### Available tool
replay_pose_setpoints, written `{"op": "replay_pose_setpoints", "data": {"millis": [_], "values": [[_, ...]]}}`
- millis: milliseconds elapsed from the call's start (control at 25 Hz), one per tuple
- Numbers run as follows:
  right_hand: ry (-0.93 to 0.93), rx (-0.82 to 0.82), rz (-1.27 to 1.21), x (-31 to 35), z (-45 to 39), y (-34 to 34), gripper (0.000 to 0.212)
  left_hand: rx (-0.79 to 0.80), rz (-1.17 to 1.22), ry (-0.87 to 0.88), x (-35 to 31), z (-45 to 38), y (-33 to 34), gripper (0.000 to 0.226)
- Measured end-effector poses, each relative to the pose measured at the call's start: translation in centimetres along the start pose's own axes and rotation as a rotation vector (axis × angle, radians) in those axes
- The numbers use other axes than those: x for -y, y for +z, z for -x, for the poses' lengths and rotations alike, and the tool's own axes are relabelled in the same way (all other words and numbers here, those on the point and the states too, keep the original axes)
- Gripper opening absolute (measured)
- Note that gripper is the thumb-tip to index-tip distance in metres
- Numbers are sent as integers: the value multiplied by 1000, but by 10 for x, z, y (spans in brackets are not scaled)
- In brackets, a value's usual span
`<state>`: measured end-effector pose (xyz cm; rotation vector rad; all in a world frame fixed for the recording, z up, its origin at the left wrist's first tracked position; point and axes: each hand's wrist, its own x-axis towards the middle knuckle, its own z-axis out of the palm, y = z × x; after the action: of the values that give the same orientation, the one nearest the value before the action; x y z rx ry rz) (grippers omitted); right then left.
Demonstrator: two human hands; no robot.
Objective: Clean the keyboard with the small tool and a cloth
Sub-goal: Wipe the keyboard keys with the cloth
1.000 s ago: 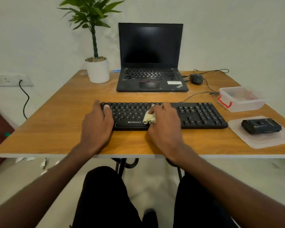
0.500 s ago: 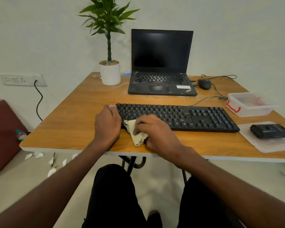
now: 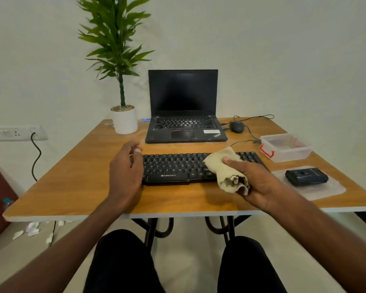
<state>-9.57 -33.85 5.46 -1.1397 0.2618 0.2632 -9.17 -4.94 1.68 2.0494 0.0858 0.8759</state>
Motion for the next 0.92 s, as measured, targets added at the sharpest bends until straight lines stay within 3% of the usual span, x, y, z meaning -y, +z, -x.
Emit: {"op": "replay_pose_setpoints", "data": {"millis": [80, 240, 360, 440, 520, 720, 920], "values": [[-2, 55, -29, 1, 3, -4, 29, 161, 93, -35, -38, 5, 18, 28], [-94, 209, 77, 0, 9, -8, 27, 675, 281, -273, -101, 14, 46, 45], [-240, 218, 276, -6, 7, -13, 29, 983, 338, -233, -104, 9, 53, 53], [-368, 170, 420, -10, 6, -15, 30, 964, 387, -261, -94, 8, 54, 41], [-449, 117, 472, -11, 3, -18, 33, 820, 422, -339, -84, 7, 57, 37], [-157, 147, 71, -6, -3, -22, 54, 603, 595, -511, -81, 10, 62, 37], [-389, -11, 145, -3, -6, -26, 38, 610, 590, -418, -94, 15, 68, 34]]}}
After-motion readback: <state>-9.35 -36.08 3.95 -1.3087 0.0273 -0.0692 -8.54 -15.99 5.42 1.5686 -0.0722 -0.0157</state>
